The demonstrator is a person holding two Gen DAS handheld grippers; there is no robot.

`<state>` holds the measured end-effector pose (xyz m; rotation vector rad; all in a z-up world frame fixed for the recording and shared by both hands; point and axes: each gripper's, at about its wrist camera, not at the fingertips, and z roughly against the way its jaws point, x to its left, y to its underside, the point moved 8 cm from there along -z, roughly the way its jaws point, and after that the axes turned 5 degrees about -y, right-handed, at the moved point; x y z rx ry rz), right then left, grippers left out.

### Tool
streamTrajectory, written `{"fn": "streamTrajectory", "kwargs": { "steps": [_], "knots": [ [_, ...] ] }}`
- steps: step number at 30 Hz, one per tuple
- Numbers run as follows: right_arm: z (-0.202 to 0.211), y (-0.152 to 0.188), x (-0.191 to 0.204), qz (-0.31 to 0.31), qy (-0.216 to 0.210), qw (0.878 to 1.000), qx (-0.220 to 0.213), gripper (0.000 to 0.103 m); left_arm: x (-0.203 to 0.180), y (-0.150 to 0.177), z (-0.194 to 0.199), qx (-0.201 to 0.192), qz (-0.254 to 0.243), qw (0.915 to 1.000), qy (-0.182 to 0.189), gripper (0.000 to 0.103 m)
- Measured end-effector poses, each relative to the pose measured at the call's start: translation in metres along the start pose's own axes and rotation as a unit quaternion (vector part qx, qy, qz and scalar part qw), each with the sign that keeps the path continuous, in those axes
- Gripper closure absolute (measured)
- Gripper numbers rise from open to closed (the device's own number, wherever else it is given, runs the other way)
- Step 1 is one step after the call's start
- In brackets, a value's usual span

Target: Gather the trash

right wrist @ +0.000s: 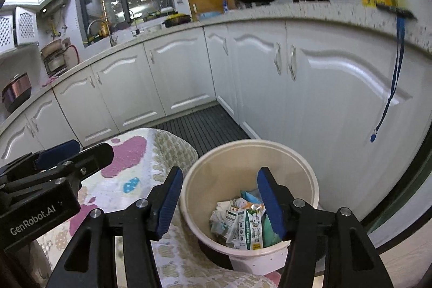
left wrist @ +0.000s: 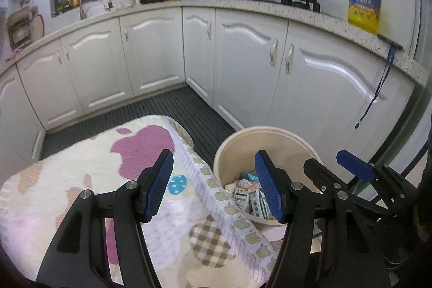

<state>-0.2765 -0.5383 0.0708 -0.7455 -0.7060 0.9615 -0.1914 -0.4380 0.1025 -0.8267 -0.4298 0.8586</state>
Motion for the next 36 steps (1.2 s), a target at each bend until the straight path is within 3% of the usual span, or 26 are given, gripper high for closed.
{"fn": "streamTrajectory", "kwargs": {
  "steps": [10,14,21,36],
  "knots": [
    [0.024,-0.014,0.031,0.022,-0.006,0.999,-0.028,0.046,0.031,-0.007,0.039,-0.036,0.031,0.9988,-0.013,0.041],
    [0.034,-0.019,0.040,0.028,-0.007,0.999,-0.043,0.035,0.037,-0.009,0.051,-0.049,0.029,0.9982,-0.020,0.041],
    [0.049,-0.025,0.059,0.057,-0.006,0.996,-0.068,0.035,0.043,-0.010,0.066,-0.069,0.033,0.9969,-0.021,0.041],
    [0.056,-0.032,0.053,0.053,0.007,0.995,-0.082,0.035,0.057,-0.013,0.076,-0.082,0.046,0.9951,-0.032,0.041]
  ]
}}
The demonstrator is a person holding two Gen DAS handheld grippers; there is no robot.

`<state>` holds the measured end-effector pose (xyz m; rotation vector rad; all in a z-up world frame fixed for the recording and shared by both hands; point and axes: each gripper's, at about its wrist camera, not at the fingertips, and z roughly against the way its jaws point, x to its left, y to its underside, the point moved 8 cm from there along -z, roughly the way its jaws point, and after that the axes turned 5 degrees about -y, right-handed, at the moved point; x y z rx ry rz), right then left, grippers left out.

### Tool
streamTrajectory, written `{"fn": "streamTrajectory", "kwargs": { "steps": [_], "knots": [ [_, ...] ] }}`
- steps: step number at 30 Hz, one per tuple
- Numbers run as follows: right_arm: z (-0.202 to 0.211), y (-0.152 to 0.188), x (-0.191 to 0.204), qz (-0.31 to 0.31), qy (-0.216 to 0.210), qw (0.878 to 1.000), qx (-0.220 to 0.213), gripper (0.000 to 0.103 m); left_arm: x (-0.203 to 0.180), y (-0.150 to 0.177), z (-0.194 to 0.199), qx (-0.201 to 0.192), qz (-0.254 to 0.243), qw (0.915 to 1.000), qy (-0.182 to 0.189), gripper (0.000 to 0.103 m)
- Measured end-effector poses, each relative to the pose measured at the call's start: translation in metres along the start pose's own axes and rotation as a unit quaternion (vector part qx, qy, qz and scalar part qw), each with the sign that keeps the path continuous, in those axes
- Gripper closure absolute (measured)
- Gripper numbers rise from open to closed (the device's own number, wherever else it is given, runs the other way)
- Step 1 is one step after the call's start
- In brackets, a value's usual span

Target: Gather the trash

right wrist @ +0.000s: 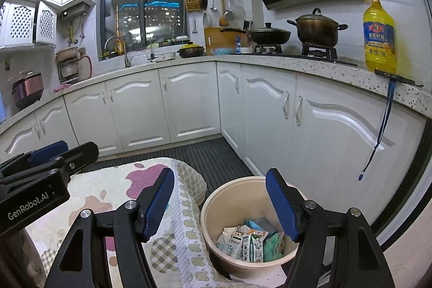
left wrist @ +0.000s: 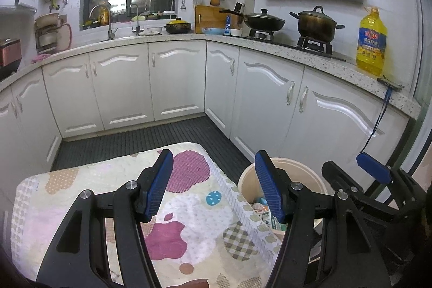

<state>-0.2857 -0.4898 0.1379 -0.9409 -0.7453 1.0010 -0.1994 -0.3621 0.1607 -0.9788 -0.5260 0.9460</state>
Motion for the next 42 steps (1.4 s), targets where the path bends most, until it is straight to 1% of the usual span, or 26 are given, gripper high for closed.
{"fn": "streamTrajectory", "kwargs": {
  "steps": [5,12,18,20,33,35,42],
  "knots": [
    [0.004,-0.006,-0.003,-0.003,0.004,1.000,-0.008,0.035,0.000,-0.004,0.002,-0.005,-0.003,1.0000,0.000,0.041],
    [0.012,-0.018,-0.012,-0.016,0.008,0.999,-0.029,0.033,0.003,-0.011,0.010,-0.024,-0.006,0.9997,-0.002,0.041],
    [0.017,-0.025,-0.010,-0.014,0.008,0.999,-0.044,0.032,0.005,-0.014,0.014,-0.032,-0.006,0.9995,-0.003,0.041],
    [0.018,-0.026,-0.010,-0.013,0.008,0.999,-0.046,0.029,0.006,-0.015,0.014,-0.033,-0.005,0.9994,-0.004,0.041],
    [0.019,-0.026,-0.008,-0.008,0.011,0.999,-0.051,0.028,0.010,-0.013,0.011,-0.029,0.000,0.9995,-0.011,0.041],
    [0.018,-0.026,-0.008,-0.005,0.011,0.999,-0.049,0.027,0.011,-0.012,0.011,-0.028,0.001,0.9995,-0.011,0.041],
    [0.014,-0.024,-0.006,-0.005,0.011,0.999,-0.045,0.027,0.012,-0.011,0.009,-0.025,0.002,0.9996,-0.012,0.041]
  ]
}}
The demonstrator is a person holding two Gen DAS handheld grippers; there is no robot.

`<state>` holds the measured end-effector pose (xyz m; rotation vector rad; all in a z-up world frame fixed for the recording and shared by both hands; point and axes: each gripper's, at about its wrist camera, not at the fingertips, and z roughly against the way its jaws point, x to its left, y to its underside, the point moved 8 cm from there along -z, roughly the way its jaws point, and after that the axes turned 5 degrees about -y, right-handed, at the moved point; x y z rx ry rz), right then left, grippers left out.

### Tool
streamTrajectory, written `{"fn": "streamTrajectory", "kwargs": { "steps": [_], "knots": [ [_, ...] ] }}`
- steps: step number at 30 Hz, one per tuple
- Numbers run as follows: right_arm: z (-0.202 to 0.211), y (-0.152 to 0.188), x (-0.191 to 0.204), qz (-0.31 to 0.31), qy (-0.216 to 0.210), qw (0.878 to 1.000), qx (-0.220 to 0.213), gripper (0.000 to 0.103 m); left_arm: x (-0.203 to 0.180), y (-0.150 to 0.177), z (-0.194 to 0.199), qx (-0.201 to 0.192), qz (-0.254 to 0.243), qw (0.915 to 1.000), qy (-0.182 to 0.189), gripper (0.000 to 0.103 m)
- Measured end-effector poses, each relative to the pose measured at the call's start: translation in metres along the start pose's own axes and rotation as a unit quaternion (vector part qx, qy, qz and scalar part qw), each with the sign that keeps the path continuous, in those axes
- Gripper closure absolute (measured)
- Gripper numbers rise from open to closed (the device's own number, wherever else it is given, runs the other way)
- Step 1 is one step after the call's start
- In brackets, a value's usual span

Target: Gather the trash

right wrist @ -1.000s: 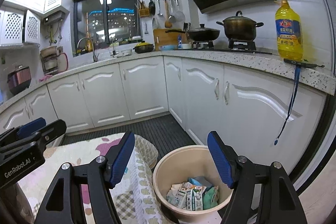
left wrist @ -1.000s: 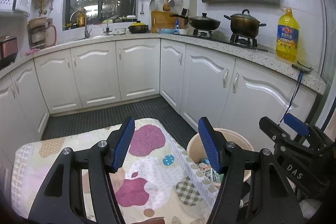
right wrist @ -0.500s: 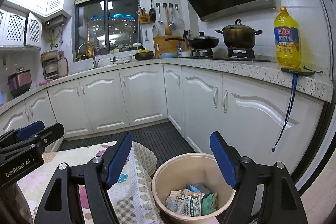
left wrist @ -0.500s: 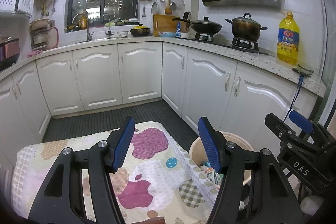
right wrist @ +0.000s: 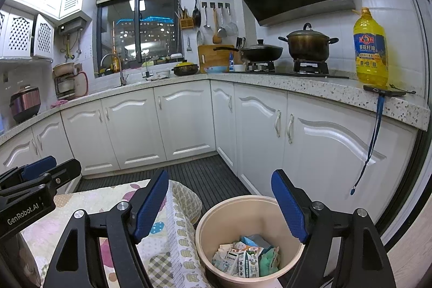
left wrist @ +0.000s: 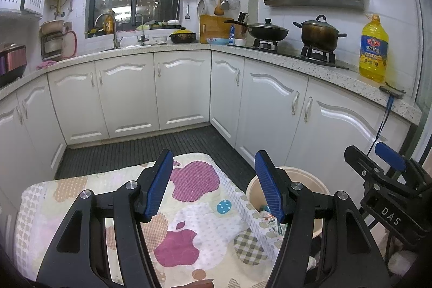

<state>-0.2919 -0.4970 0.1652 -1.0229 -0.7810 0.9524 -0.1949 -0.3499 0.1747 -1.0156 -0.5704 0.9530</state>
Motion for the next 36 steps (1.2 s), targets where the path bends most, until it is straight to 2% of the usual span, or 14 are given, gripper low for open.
{"fn": "streamTrajectory", "kwargs": {
  "steps": [36],
  "knots": [
    [-0.0062,0.0079,0.0028,0.000,-0.002,1.000,0.015,0.026,0.0028,0.0071,-0.0043,0.009,0.004,0.9999,-0.001,0.041]
  ]
}}
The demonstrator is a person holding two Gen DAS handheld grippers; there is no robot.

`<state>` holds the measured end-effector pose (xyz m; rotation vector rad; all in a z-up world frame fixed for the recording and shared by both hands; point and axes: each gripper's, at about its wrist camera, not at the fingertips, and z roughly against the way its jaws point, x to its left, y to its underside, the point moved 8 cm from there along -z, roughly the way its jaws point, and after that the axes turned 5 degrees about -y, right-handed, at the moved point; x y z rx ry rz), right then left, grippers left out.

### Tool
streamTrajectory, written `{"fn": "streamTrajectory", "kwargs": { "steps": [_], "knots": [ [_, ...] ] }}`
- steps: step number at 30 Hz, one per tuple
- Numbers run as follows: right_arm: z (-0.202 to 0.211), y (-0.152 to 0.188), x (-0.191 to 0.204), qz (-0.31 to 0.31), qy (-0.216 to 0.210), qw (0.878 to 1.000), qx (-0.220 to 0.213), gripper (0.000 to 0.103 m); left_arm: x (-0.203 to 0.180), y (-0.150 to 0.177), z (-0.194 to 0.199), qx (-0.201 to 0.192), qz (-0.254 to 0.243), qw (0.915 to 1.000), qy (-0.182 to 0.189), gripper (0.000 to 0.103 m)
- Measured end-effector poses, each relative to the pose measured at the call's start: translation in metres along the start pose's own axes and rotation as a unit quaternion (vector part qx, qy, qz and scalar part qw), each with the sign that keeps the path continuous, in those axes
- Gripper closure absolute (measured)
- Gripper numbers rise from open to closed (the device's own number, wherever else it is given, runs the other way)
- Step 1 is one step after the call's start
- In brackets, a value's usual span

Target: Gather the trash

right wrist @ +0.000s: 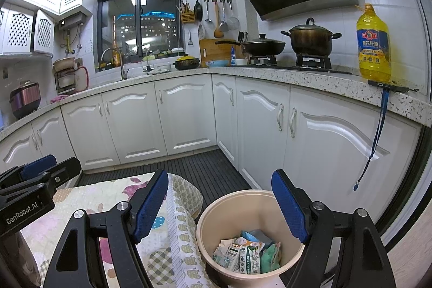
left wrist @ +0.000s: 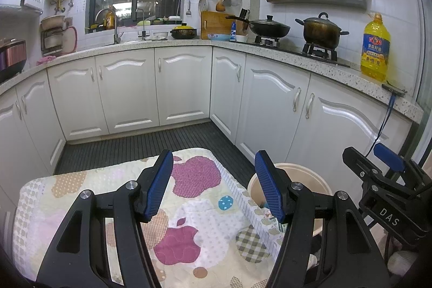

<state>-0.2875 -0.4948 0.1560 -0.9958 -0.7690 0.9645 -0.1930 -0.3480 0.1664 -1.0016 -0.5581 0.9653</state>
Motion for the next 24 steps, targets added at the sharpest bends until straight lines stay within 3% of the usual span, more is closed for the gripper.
{"fn": "streamTrajectory", "kwargs": {
  "steps": [24],
  "knots": [
    [-0.020,0.013,-0.004,0.003,0.003,1.000,0.027,0.026,0.000,0.019,-0.020,0.025,0.001,0.9994,0.024,0.041]
  ]
}}
